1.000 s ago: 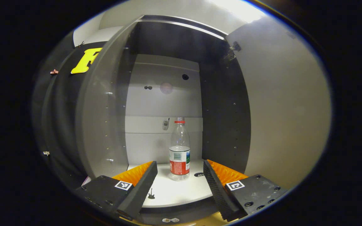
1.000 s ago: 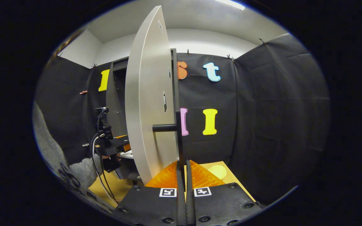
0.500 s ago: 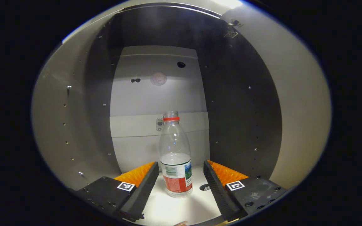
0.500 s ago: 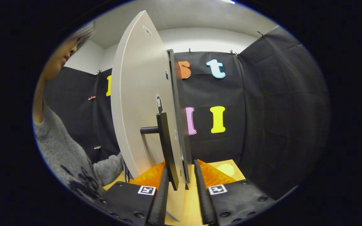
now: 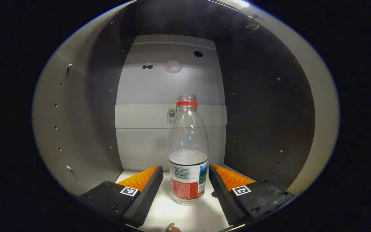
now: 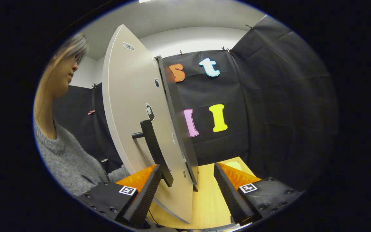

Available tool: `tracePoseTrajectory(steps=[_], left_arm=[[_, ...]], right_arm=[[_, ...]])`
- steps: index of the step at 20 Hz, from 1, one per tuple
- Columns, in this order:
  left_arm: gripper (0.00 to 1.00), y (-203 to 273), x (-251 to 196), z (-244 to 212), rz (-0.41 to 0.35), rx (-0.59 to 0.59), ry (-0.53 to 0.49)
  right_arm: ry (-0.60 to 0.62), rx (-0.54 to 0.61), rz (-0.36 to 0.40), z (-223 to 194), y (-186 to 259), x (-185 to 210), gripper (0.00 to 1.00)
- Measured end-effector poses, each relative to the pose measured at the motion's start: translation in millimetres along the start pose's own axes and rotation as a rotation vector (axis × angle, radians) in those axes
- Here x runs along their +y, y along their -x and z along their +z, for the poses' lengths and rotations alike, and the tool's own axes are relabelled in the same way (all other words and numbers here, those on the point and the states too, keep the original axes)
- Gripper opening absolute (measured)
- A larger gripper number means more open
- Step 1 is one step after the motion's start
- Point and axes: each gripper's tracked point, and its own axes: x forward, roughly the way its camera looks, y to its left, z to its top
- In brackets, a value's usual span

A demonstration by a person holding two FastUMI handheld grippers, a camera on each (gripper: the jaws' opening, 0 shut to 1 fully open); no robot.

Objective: Open the cabinet door with the right hand, grasp the bottle in the cabinet with the left hand and place it on the coaster, then close the cabinet door with the right hand.

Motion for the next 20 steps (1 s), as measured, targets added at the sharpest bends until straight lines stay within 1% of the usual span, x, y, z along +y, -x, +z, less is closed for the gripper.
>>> tracePoseTrajectory(steps=[4, 5, 7, 10, 12, 14, 20], left_arm=[[0.91, -4.6, -5.6, -8.6, -0.005, 0.028, 0.006], [0.91, -7.0, -4.0, -10.4, 0.000, 0.038, 0.005], [0.91, -7.6, 0.1, -10.0, 0.012, 0.048, 0.003], [0.91, -6.9, 0.2, 0.2, 0.005, 0.050, 0.011], [0.91, -12.1, 4.5, 9.4, 0.011, 0.048, 0.001], [0.91, -17.3, 2.7, 15.8, 0.000, 0.051, 0.009], [0.91, -35.5, 4.5, 18.3, -0.005, 0.063, 0.039]], right_arm=[[-0.065, 0.008, 0.111, 5.8, -1.9, 9.7, 0.98], [-0.074, 0.012, 0.114, 5.3, -2.4, 7.8, 0.98], [-0.081, 0.025, 0.092, 1.7, -3.6, 0.9, 0.98], [-0.091, 0.008, 0.074, 4.6, -4.0, -4.4, 0.98], [-0.098, -0.012, 0.075, 8.9, -1.9, -3.4, 0.97], [-0.098, -0.018, 0.071, 9.7, -1.5, -3.3, 0.98], [-0.082, 0.006, 0.076, 3.4, -2.1, 0.3, 0.97]])
